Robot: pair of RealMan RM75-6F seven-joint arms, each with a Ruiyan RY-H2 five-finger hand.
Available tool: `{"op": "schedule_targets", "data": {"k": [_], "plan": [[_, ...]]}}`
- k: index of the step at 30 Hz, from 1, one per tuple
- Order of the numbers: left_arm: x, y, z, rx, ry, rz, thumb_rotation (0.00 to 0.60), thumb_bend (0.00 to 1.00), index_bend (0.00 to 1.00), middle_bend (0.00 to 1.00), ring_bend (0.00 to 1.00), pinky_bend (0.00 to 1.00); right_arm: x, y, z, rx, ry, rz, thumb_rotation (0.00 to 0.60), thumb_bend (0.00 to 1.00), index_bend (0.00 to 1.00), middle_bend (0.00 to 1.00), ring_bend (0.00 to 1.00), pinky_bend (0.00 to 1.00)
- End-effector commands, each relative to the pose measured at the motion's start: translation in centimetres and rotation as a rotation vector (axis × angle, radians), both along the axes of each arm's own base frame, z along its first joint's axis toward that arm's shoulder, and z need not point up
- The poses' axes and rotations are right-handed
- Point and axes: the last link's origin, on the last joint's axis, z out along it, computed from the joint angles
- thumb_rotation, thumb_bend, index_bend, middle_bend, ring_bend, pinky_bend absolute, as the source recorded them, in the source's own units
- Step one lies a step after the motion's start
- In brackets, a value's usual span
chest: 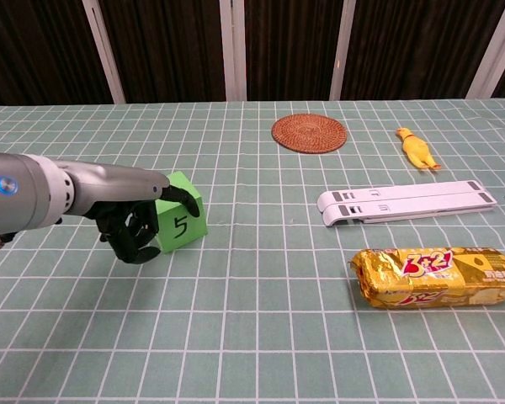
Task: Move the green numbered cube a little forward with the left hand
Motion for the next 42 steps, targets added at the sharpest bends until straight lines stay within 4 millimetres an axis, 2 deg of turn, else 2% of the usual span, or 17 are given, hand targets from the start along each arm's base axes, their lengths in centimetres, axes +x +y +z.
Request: {"op": "schedule_targets", "data": {"k": [1, 13, 30, 42], "plan": [[0.1, 0.2, 0.0, 0.010, 0.001, 0.000, 0.600, 0.58, 0.15, 0.74, 0.62, 0.63, 0.0, 0.0, 0.0, 0.000, -0.001, -0.002, 0.600, 0.07, 0.05, 0.00, 0.00, 0.00], [0.6, 1.3, -0.1, 0.048, 0.013, 0.018, 0.600, 0.58, 0.15, 0.74, 0.62, 0.63, -0.1, 0.0, 0.0, 0.009, 0.002, -0.009, 0.600, 0.07, 0.05, 0.00, 0.00, 0.00], [1.8, 4.2, -0.1, 0.125, 0.010, 0.084, 0.600, 0.58, 0.15, 0.73, 0.62, 0.63, -0.2, -0.2, -0.2, 0.025, 0.005, -0.024, 0.600, 0.07, 0.05, 0.00, 0.00, 0.00], [2.5, 4.9, -0.3, 0.158, 0.022, 0.090, 0.600, 0.57, 0.15, 0.71, 0.60, 0.63, -0.3, -0.2, -0.2, 0.022, 0.005, -0.030, 0.600, 0.07, 0.05, 0.00, 0.00, 0.00]]}}
